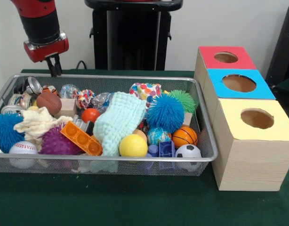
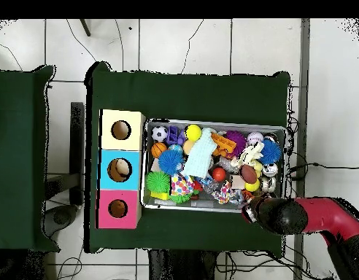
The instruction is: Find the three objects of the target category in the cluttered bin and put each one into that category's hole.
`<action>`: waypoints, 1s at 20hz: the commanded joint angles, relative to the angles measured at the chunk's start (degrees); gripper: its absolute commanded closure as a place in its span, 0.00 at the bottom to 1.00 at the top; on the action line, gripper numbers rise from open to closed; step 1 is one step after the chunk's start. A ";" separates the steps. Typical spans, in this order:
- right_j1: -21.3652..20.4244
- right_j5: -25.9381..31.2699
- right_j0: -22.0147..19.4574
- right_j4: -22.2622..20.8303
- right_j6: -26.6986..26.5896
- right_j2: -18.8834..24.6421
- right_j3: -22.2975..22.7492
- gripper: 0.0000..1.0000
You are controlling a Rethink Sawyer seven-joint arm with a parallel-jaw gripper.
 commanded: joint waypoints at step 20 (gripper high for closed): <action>2.99 -2.58 -0.57 -5.27 -19.39 2.87 -6.20 0.00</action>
